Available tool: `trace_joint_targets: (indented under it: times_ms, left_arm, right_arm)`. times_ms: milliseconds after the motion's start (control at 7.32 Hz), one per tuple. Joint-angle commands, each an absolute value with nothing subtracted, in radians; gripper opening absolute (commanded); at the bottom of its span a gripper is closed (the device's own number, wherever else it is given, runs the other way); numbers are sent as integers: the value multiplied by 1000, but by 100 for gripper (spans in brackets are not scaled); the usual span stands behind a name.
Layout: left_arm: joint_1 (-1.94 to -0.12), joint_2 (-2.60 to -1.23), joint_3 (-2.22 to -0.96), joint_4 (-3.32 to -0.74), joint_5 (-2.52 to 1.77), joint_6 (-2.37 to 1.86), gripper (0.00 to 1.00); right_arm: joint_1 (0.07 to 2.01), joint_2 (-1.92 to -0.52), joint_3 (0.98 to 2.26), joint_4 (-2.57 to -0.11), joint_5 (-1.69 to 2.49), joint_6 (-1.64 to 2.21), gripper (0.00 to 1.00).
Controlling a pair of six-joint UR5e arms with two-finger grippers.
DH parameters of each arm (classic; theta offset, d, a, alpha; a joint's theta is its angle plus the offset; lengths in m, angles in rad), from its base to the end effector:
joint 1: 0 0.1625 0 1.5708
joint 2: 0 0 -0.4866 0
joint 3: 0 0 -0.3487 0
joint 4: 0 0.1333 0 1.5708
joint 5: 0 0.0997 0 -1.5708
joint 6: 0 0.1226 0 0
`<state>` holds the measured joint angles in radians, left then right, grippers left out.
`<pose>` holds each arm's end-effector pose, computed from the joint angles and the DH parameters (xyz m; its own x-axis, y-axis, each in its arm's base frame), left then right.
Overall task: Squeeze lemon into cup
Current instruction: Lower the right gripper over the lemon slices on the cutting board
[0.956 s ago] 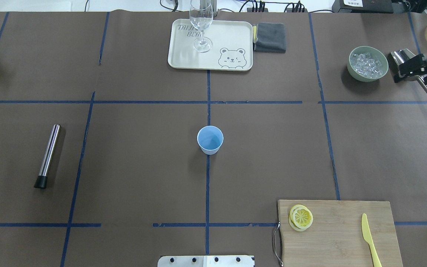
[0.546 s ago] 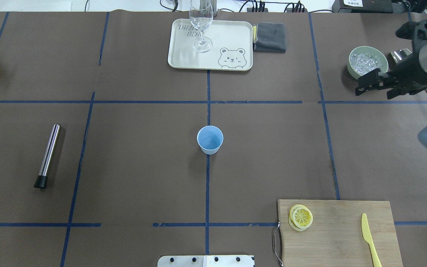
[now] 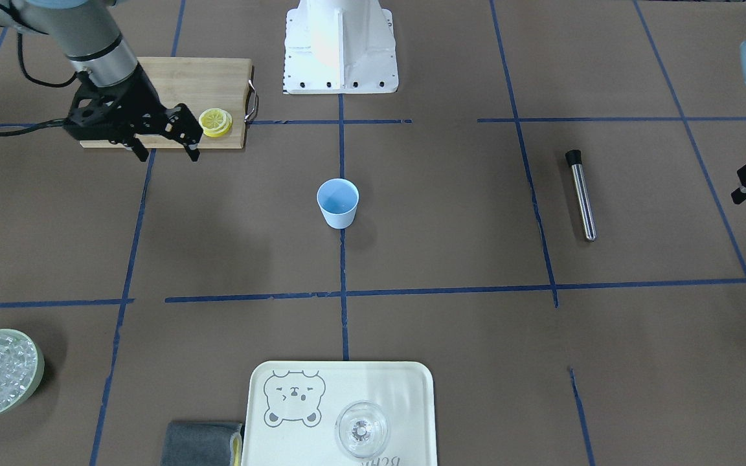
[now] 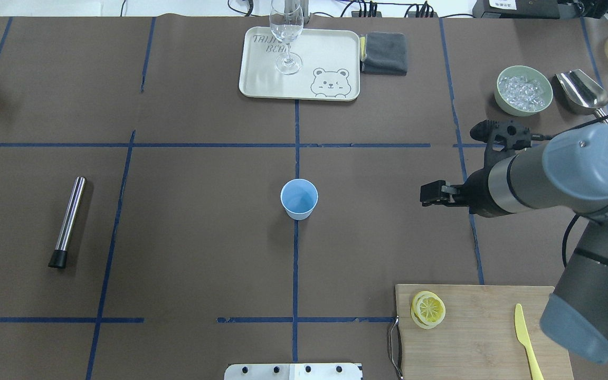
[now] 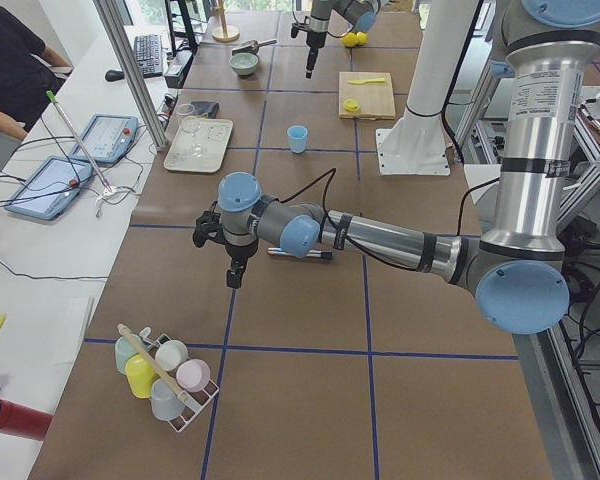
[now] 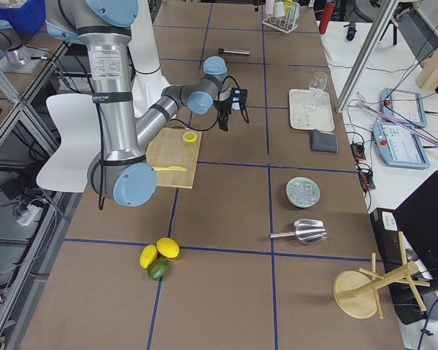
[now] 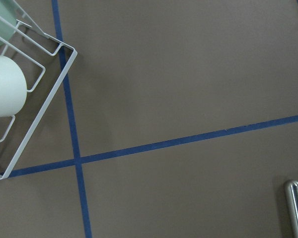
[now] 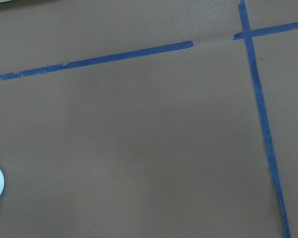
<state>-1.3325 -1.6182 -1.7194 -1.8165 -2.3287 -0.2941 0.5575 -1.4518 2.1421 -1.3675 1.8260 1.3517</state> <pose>0.0688 -0.4909 0.6185 0.6709 0.1827 -0.7187 -0.0198 0.9732 0.2290 -0.3545 -0.3416 0.4203 0.5940 0.1225 0.7951 -0.2212 0.9751 0.0150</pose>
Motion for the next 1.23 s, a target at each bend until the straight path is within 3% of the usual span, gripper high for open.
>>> trace_joint_targets:
  times_ms: [0, 546, 1092]
  left_arm:
    - [-1305, -1618, -1715, -1836, -2329, -321, 100]
    - [-1302, -1618, -1710, -1838, -2329, -321, 100]
    - [-1302, -1617, -1707, -1838, -2330, -321, 100]
  right_arm:
    - [354, -1581, 2160, -1179, 1653, 1459, 100]
    - [137, -1618, 2151, -1172, 1447, 1489, 100]
    - [133, -1612, 2106, -1172, 1440, 1488, 100]
